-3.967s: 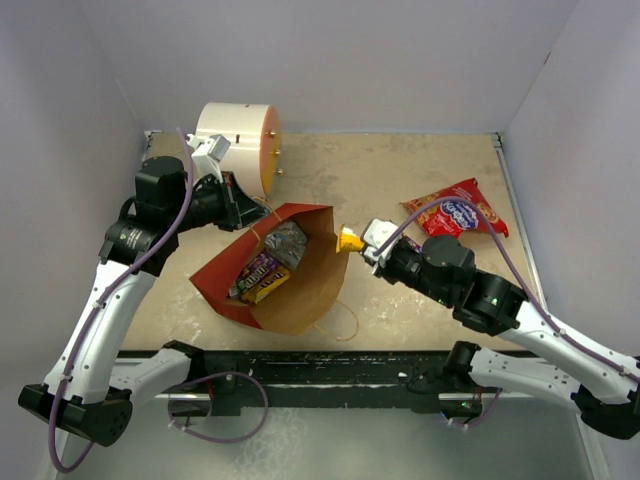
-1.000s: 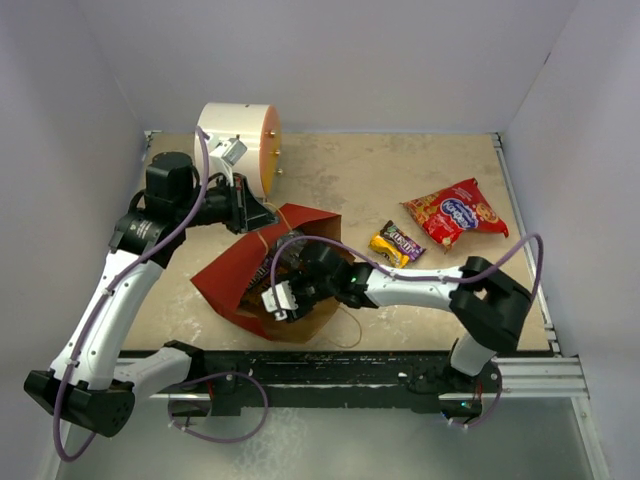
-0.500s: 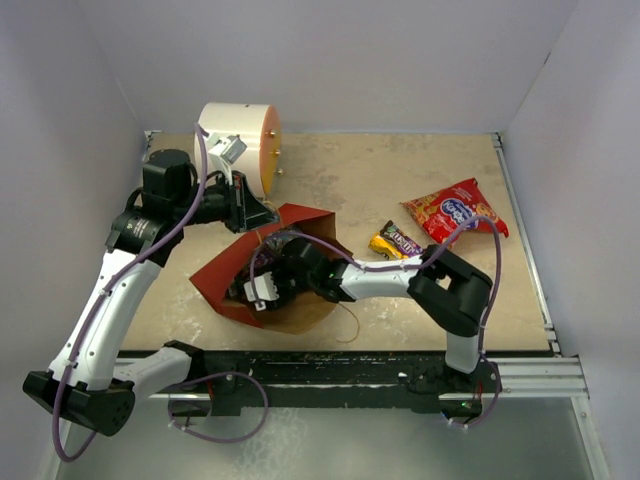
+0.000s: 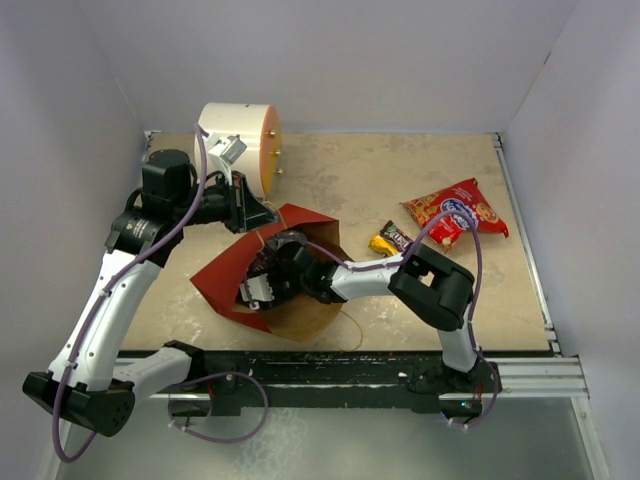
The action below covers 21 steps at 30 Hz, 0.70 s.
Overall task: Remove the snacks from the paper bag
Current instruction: Take out the snack from the paper bag.
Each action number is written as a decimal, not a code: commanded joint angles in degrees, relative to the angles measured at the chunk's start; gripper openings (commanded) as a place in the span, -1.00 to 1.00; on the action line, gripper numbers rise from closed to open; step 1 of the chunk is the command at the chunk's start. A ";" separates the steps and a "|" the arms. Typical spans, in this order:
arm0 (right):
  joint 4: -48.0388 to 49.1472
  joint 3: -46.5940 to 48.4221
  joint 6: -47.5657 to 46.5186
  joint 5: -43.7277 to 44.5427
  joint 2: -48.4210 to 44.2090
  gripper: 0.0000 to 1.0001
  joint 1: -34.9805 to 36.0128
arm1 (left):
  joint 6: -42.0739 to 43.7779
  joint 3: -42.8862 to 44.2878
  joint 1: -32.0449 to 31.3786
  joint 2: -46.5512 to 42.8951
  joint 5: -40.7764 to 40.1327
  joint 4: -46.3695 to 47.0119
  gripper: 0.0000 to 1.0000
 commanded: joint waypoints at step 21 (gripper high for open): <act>0.59 -8.63 7.84 5.61 -18.84 -0.81 -0.36 | 3.30 -0.28 0.19 -3.57 -7.39 -0.84 -1.00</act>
